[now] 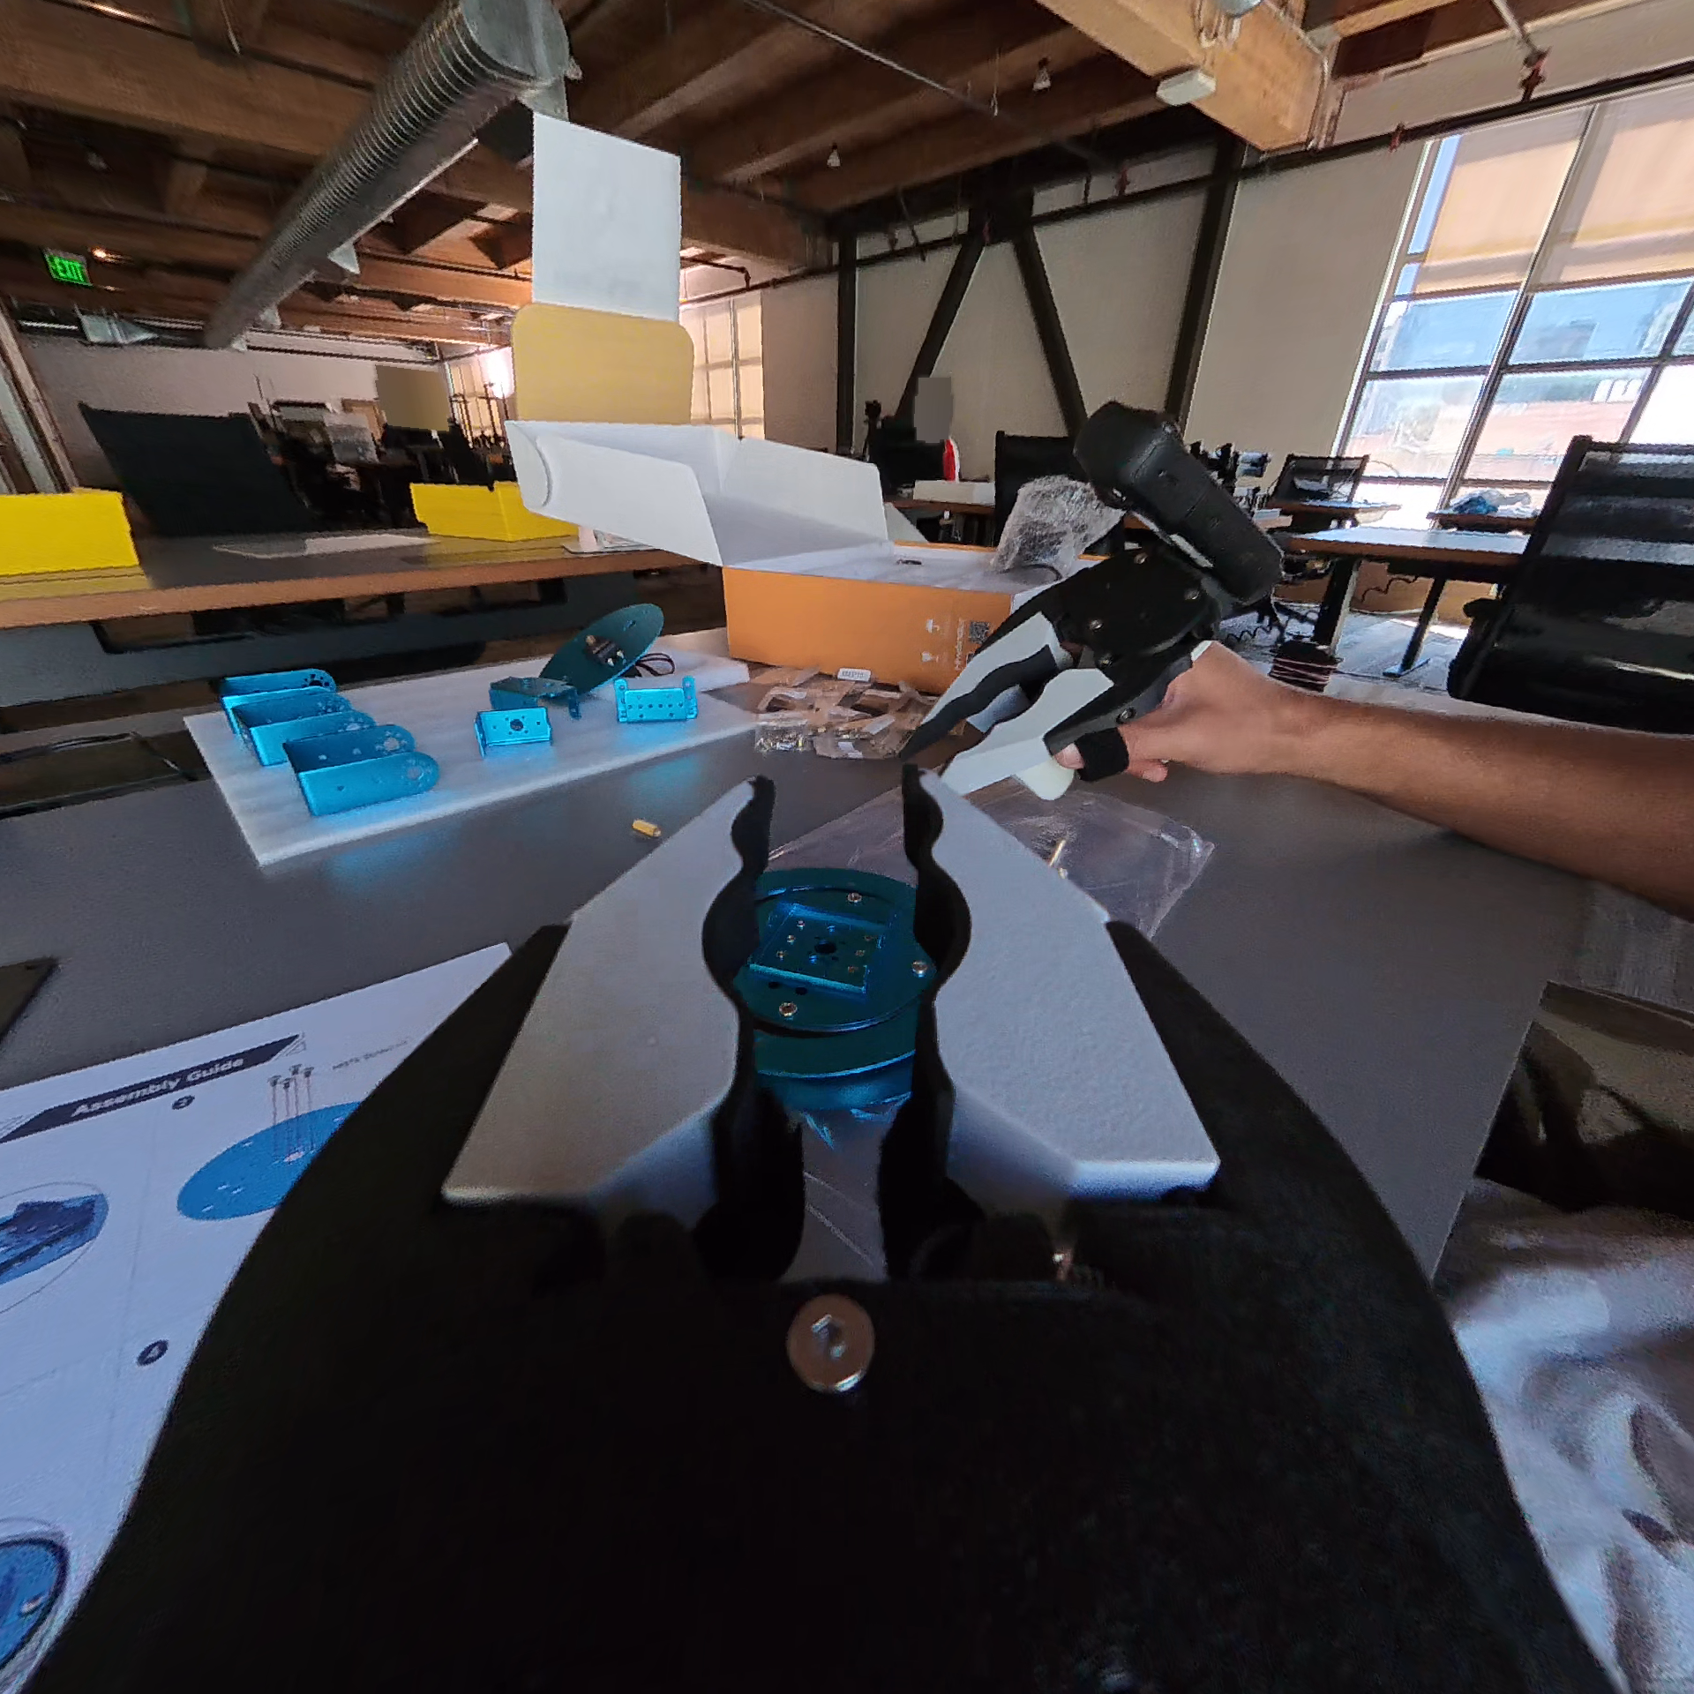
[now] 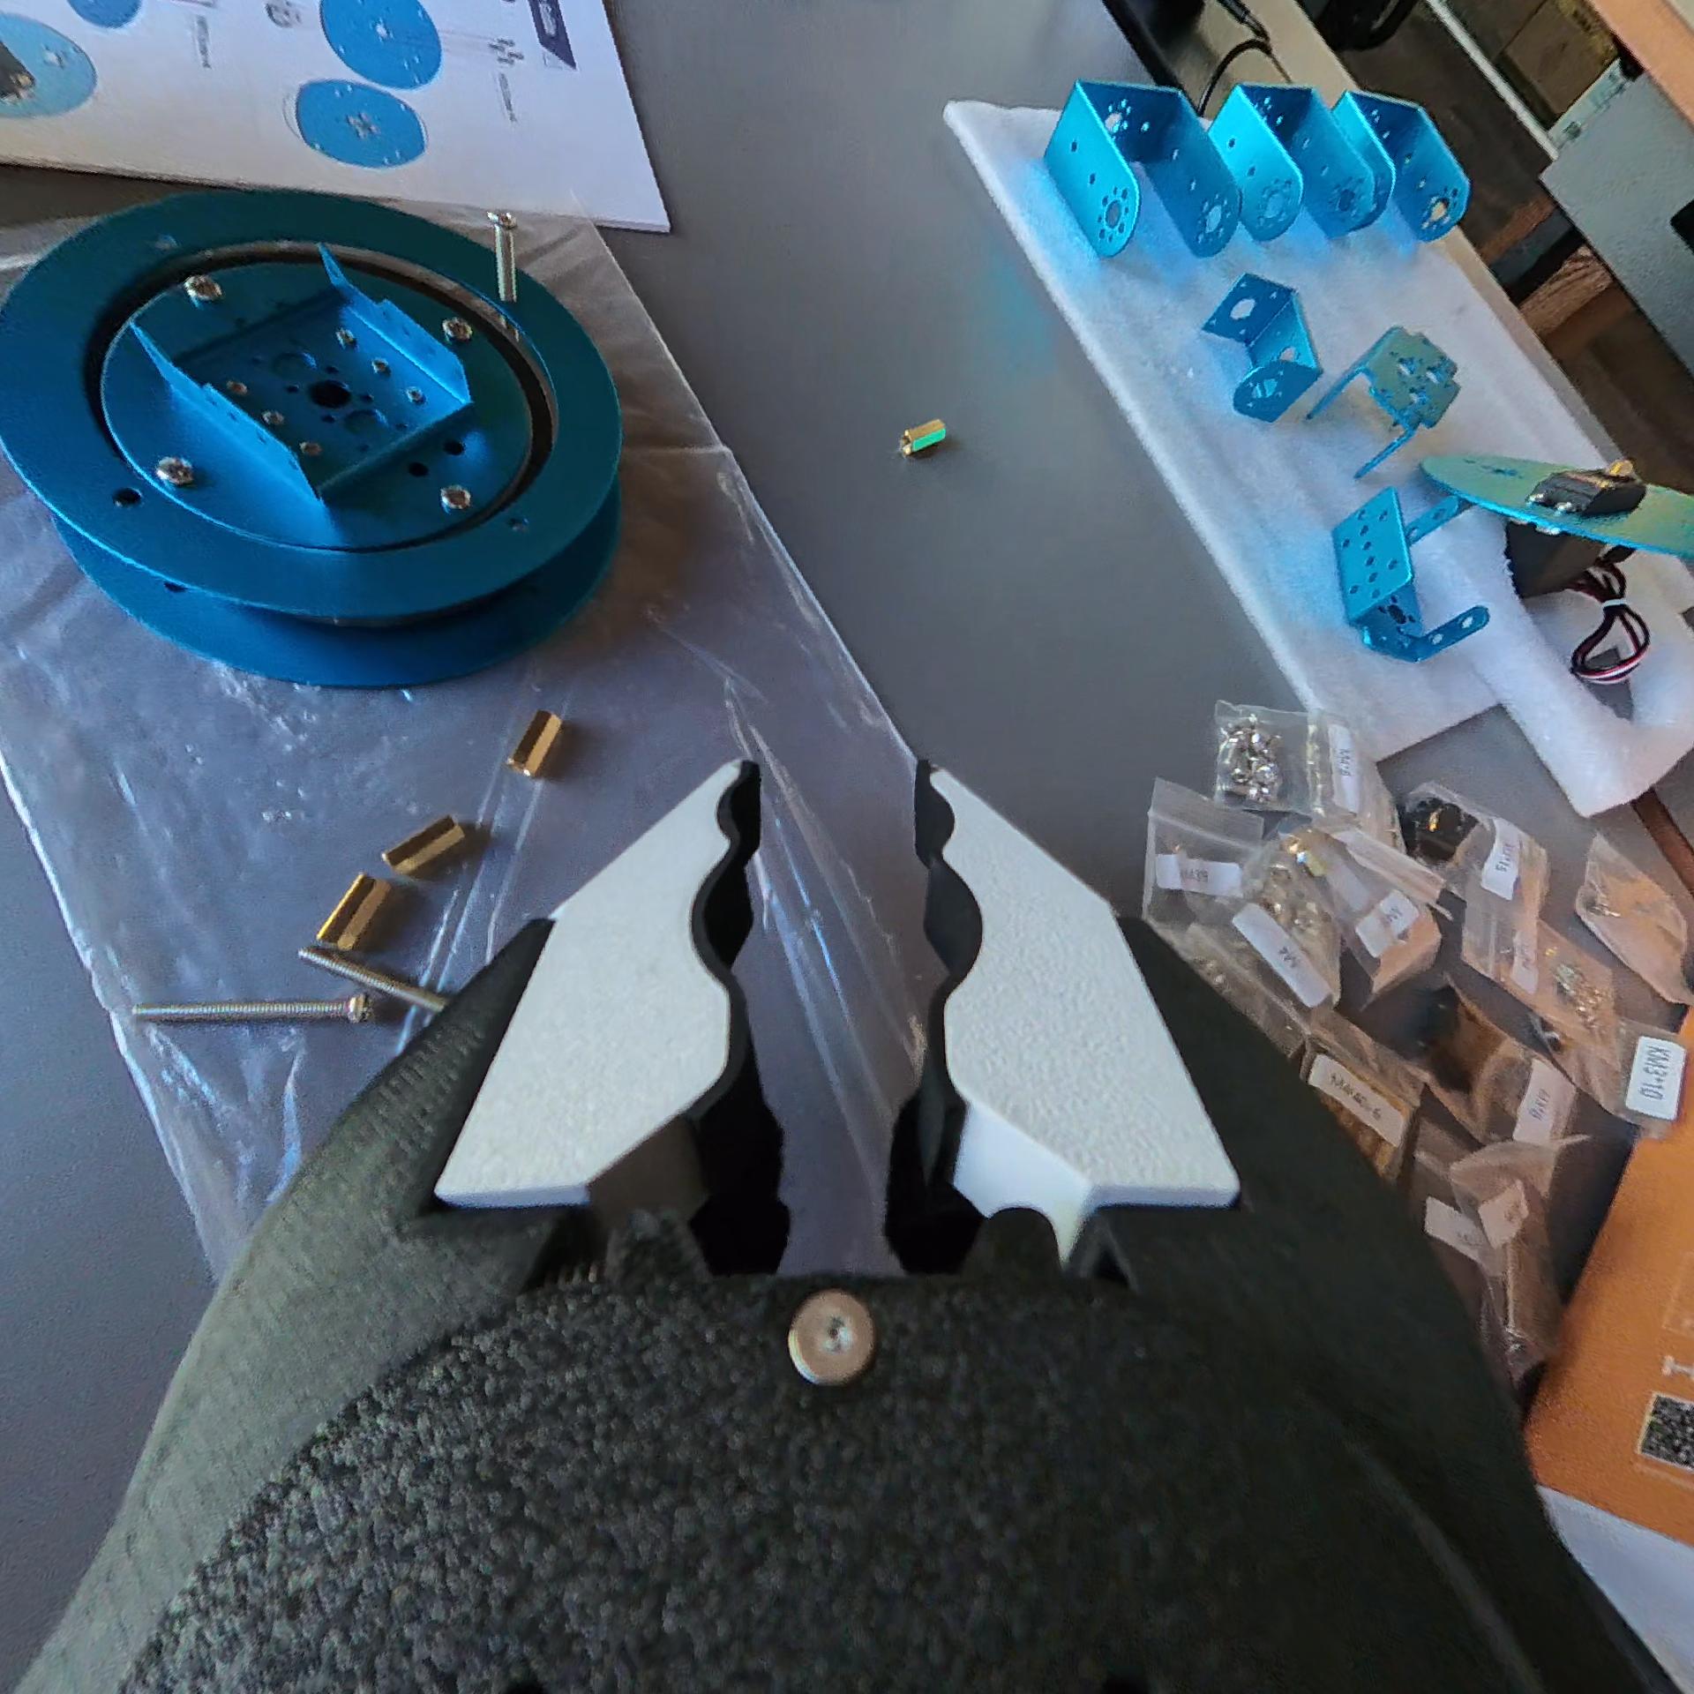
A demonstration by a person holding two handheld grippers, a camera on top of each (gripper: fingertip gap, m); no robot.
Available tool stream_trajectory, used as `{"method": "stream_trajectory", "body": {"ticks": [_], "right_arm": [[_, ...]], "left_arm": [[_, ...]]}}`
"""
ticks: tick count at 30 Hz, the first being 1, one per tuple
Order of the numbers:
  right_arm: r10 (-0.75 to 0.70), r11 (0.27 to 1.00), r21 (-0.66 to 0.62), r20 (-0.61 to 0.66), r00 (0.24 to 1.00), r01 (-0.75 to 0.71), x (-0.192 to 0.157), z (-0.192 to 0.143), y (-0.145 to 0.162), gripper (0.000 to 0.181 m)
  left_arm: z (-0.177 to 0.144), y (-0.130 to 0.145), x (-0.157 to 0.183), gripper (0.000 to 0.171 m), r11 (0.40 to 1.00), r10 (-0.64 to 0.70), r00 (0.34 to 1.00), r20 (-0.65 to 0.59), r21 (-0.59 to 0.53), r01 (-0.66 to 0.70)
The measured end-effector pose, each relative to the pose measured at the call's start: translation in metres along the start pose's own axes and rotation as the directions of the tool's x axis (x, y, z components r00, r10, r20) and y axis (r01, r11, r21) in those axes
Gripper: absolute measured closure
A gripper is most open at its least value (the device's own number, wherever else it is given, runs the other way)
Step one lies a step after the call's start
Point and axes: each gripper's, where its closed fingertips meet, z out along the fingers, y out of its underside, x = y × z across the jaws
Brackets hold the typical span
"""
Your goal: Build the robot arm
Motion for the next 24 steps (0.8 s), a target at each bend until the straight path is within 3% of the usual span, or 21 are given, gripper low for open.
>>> {"method": "stream_trajectory", "body": {"ticks": [9, 17, 24], "right_arm": [[-0.004, 0.999, -0.043, 0.089, 0.996, 0.008, -0.019, 0.015, 0.008, 0.151], [-0.122, 0.992, 0.008, -0.053, 0.991, 0.122, -0.009, 0.0, -0.009, 0.16], [-0.156, 0.988, -0.002, -0.133, 0.979, 0.157, 0.002, -0.001, -0.004, 0.165]], "left_arm": [[0.003, 0.008, 0.007, 0.143, 0.999, 0.029, 0.999, -0.037, -0.043, -0.031], [0.002, 0.006, 0.001, 0.143, 0.998, -0.064, 0.996, -0.061, -0.031, 0.062], [0.002, 0.006, -0.003, 0.143, 0.995, -0.094, 0.994, -0.058, -0.029, 0.093]]}}
